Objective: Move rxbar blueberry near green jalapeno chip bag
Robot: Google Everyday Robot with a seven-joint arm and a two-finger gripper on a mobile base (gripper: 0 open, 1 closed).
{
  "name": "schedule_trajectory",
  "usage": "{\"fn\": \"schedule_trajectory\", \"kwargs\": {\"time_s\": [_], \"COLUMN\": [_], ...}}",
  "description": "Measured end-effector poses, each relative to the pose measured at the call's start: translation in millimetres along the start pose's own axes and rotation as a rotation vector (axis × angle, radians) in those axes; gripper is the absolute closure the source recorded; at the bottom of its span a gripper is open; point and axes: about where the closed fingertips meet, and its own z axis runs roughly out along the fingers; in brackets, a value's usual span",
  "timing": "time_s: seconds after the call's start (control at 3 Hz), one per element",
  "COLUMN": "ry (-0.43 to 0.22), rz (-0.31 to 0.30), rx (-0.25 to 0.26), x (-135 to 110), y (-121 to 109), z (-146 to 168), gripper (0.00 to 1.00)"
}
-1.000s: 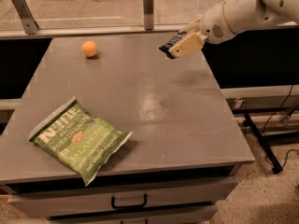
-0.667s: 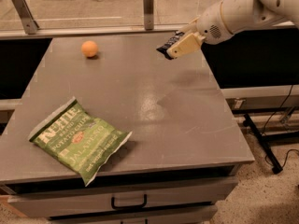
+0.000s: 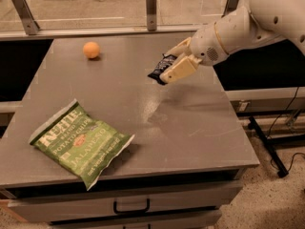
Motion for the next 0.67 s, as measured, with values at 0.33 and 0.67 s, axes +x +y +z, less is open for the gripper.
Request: {"fn": "schedule_trajectory", "kwargs": {"time_s": [0.33,0.67], "ry": [-0.003,-0.002], "rz": [-0.071,-0.097], "rx": [-0.126,-0.21], "x": [-2.1,-1.0], "y": [46.4,79.4], "z": [14.3,22.9], "gripper": [1.0,1.0]}}
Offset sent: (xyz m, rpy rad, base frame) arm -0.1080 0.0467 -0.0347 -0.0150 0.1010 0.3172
